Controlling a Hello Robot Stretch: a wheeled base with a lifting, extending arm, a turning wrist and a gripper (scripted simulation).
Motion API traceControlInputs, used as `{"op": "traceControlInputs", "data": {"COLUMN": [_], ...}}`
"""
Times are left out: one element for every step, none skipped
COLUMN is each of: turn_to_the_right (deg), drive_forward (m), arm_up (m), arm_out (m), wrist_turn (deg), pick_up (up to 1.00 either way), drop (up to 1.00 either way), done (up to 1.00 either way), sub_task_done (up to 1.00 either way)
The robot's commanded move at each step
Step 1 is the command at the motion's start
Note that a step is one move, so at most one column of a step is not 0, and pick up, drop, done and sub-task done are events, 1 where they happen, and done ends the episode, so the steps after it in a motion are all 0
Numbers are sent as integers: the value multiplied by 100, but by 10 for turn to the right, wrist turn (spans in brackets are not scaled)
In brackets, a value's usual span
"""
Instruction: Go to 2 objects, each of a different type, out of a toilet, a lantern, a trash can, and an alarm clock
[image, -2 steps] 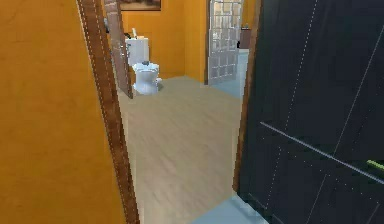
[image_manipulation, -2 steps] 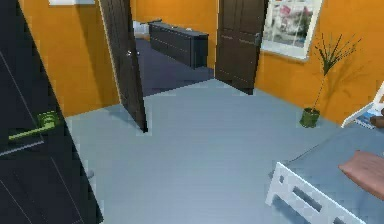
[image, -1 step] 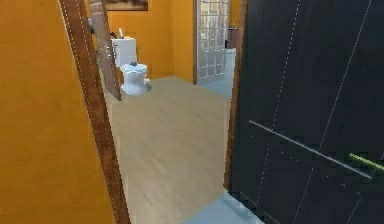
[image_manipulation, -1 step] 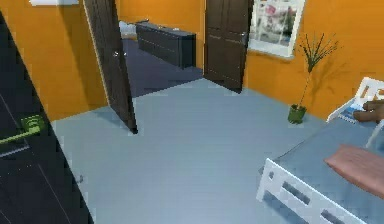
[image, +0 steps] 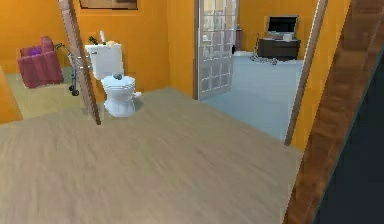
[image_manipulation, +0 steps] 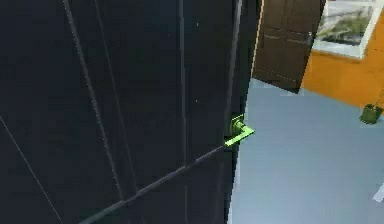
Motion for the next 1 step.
{"op": "traceControlInputs", "data": {"turn_to_the_right": [-210], "drive_forward": [0], "arm_up": [0], "arm_out": [0], "wrist_turn": [0], "pick_up": [0], "drop": [0], "done": [0], "sub_task_done": [0]}}
